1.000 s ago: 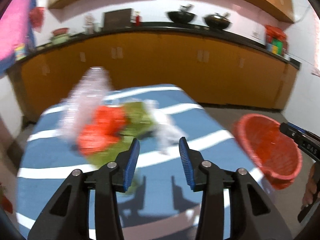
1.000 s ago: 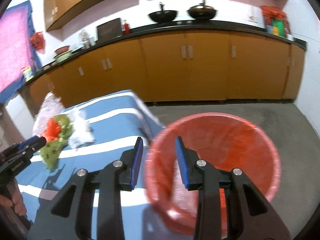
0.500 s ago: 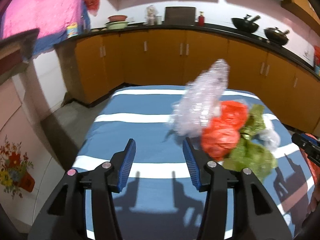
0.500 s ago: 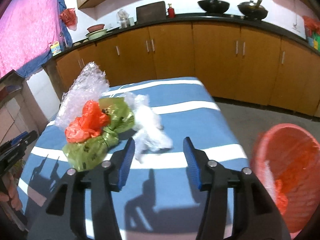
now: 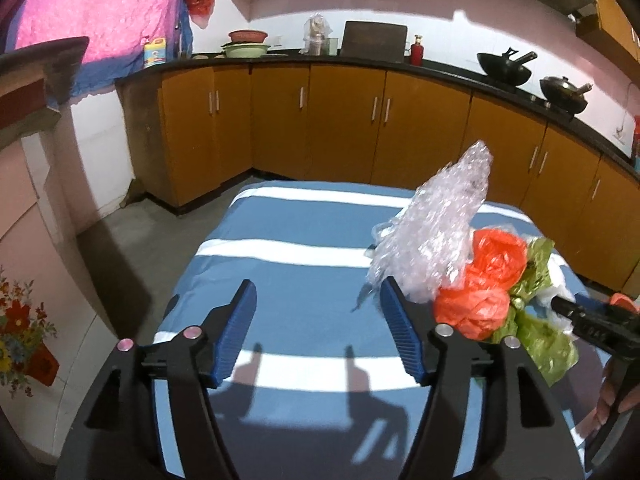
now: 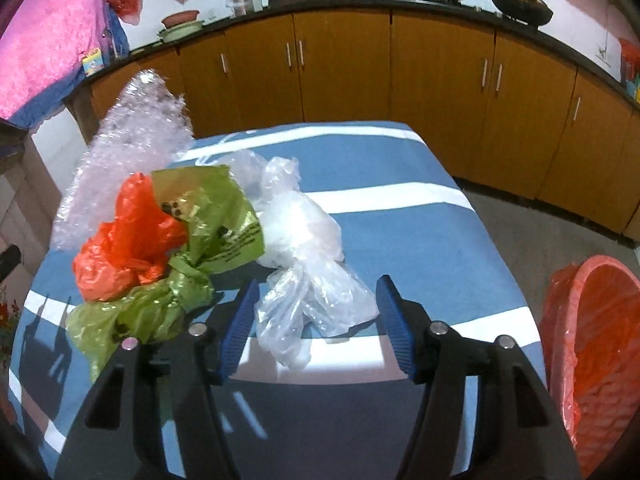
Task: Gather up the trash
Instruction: 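Grasp the clear plastic bag with the right tool while the left tool grasps more bubble wrap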
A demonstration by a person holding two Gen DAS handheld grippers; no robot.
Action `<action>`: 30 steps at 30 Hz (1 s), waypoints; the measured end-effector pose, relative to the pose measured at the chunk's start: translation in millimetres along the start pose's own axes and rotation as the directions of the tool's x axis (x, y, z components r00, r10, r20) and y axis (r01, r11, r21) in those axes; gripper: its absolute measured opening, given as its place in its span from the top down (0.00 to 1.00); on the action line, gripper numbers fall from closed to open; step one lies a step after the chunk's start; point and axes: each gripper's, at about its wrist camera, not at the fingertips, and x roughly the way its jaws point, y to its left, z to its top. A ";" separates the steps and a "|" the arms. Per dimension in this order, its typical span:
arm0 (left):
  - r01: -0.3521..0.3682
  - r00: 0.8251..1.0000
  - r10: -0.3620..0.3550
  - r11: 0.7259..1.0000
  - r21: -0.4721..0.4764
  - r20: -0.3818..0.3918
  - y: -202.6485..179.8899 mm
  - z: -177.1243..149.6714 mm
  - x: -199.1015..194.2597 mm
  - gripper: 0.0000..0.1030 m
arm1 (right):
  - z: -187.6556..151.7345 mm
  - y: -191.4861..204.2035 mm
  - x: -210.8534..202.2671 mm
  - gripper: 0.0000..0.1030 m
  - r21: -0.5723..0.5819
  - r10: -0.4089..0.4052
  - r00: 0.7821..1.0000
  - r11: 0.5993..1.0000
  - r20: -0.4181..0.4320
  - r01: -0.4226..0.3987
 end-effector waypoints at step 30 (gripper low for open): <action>0.089 0.988 -0.082 0.995 0.050 -0.129 -52.6 14.0 58.2 0.89 | -20.4 -25.4 -8.6 0.93 0.079 -0.014 1.000 0.997 -0.027 0.017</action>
